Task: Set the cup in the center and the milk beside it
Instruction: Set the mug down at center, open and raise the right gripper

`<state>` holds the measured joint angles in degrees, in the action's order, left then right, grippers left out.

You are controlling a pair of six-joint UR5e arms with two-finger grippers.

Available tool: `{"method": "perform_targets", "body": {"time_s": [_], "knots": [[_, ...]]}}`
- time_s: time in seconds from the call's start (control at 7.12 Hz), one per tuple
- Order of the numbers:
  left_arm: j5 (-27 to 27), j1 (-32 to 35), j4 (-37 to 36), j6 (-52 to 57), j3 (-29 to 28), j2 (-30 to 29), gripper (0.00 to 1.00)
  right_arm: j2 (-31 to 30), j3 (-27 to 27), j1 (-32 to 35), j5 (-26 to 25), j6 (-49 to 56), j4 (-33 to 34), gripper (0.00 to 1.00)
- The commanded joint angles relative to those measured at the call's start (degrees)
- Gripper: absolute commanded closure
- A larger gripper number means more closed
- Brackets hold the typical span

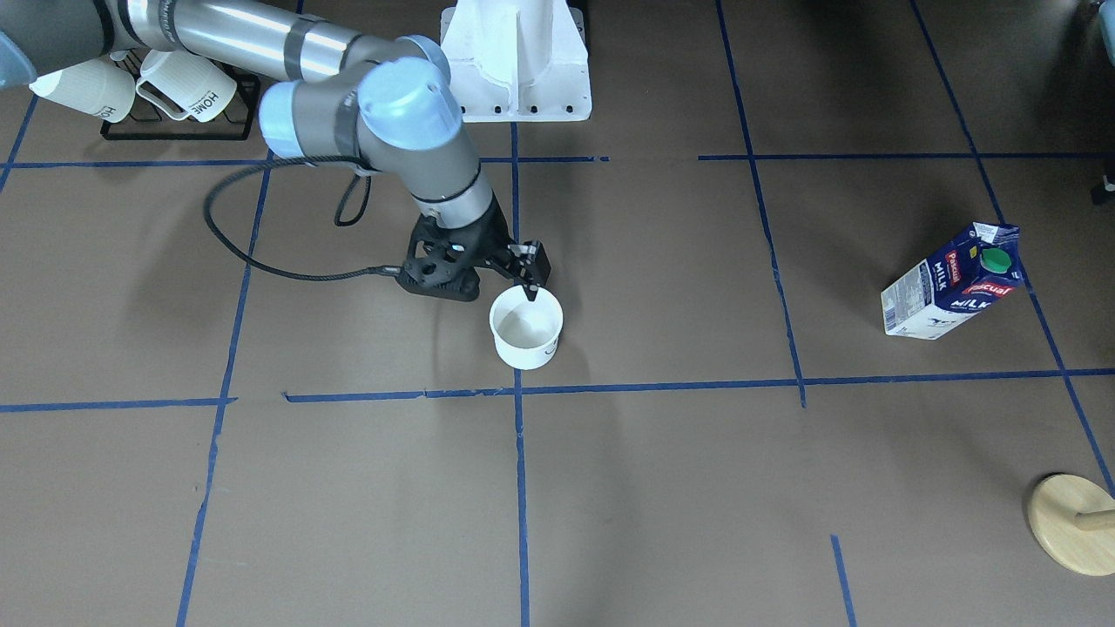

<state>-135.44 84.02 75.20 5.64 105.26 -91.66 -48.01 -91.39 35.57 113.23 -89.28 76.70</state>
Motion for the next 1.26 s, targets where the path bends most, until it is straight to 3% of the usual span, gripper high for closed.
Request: {"method": "perform_targets", "body": {"time_s": [0.0,0.28,0.42,0.56,0.84,1.12], "knots": [[0.0,-0.09,0.47,0.07,0.29,-0.1,0.0,-13.27,-16.65,7.7,8.69,-0.02,0.2,0.0],[0.0,-2.18,6.33,-3.07,0.38,-0.27,0.0,-24.36,-21.71,20.09,21.89,4.25,-0.24,0.0],[0.0,-4.72,10.1,-9.44,0.9,-0.45,0.0,-31.02,-23.81,24.33,24.55,12.64,-0.24,0.0],[0.09,-7.62,12.49,-17.25,3.08,-0.54,0.0,-38.05,-24.79,28.81,26.75,24.47,-0.24,0.0],[0.61,-12.02,12.51,-25.91,6.44,-0.54,0.0,-45.39,-24.62,33.93,28.88,39.12,-0.24,0.0],[1.14,-14.48,12.51,-27.53,5.92,-0.71,0.0,-46.73,-24.8,33.95,28.71,39.62,-0.5,0.0]]}}
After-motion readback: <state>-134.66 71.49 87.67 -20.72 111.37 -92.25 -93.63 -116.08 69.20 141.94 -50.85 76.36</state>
